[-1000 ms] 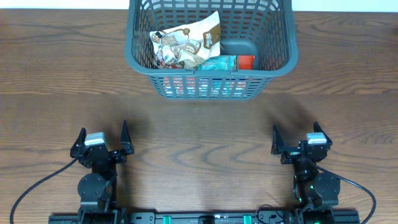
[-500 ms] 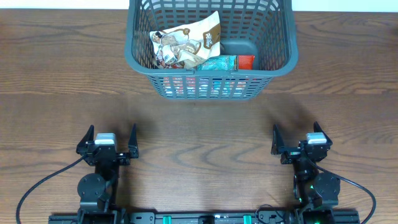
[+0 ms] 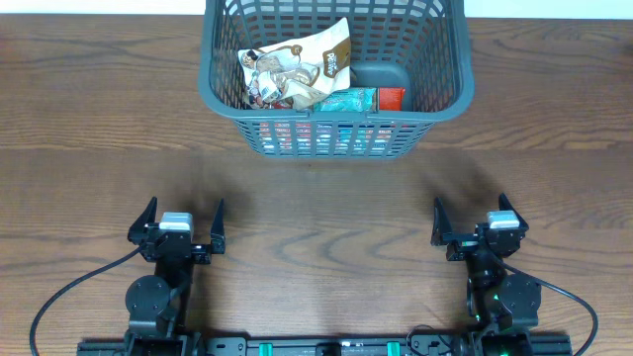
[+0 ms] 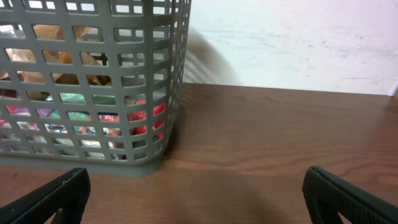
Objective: Pack container
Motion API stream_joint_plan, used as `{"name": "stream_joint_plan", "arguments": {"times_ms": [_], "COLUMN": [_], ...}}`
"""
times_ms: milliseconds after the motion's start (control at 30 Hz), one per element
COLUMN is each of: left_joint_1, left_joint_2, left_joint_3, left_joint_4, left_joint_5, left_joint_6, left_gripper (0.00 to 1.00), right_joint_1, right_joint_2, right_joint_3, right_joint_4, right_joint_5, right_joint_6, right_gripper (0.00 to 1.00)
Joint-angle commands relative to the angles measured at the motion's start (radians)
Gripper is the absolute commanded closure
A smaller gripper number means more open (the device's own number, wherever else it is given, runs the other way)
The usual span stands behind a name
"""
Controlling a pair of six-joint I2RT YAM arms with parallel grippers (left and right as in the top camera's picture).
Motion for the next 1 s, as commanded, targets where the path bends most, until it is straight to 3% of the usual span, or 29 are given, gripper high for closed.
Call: {"name": "stream_joint_plan", "arguments": {"times_ms": [0, 967], "left_joint_1": [-0.006, -0.006], "left_joint_2": [-0.008, -0.008], "left_joint_3": [-0.023, -0.023], "left_joint_4": [-0.034, -0.032], "left_joint_5": [0.000, -0.001], "left_joint_6": [0.008, -0.006], "left_gripper": [0.01, 0.01], "right_joint_1": [-0.008, -0.008], "right_joint_2": [-0.007, -0.007], "right_joint_3": [-0.004, -0.004], "right_joint_4": [-0.003, -0.003], "right_joint_5": [-0.003, -0.003], "right_joint_6": [-0.016, -0.016], "right_gripper": [0.01, 0.01]}}
